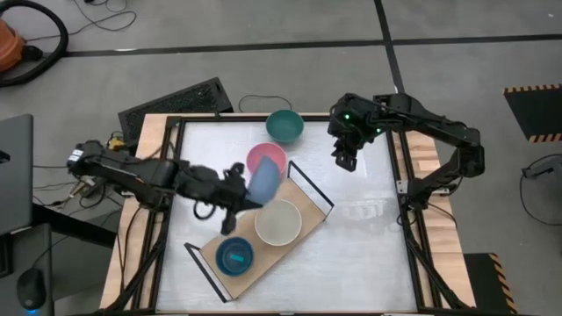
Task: Place and stack bowls onto a shelf
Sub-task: Stack the light blue bowl on the top white bowl on the shelf
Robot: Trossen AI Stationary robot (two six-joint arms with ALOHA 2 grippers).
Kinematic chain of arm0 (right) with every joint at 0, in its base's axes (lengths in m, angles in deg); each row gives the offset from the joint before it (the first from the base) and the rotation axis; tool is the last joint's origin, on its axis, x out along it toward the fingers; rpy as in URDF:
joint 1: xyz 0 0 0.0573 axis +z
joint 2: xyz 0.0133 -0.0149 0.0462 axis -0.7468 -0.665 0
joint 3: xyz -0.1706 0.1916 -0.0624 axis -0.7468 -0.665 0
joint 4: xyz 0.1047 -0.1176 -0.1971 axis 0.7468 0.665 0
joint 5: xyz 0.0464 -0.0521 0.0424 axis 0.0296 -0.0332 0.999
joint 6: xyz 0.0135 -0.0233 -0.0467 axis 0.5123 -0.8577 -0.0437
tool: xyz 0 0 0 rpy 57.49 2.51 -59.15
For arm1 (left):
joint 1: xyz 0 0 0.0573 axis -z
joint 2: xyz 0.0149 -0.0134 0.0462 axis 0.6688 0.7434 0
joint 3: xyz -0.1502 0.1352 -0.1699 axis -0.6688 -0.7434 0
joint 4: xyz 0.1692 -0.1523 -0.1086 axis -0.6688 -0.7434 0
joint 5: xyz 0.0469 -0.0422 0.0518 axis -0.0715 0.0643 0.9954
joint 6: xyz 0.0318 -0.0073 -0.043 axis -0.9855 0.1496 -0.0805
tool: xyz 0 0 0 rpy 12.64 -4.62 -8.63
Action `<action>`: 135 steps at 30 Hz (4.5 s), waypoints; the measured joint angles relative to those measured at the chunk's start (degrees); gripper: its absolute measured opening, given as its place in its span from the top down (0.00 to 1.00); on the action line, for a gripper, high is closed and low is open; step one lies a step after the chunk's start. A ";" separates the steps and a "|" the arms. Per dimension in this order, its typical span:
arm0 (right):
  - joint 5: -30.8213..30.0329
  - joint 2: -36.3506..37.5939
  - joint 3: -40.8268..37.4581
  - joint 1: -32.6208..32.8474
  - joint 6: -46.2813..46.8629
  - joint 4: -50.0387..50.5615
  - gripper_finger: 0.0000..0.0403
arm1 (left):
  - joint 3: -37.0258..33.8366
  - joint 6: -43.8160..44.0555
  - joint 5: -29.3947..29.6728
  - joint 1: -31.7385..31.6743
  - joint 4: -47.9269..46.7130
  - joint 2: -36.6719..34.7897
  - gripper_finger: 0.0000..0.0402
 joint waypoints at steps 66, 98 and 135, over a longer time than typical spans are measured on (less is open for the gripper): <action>0.17 0.02 -0.01 -6.62 -17.05 11.12 0.58 | 49.80 8.46 7.78 3.05 -43.12 40.36 0.81; 12.44 0.14 -0.02 -9.06 -13.72 9.95 0.58 | 49.16 25.96 15.59 4.77 -51.25 49.09 1.00; -36.72 -21.65 -8.84 42.62 15.17 -31.23 0.96 | 64.11 29.79 47.65 13.47 -67.98 27.95 1.00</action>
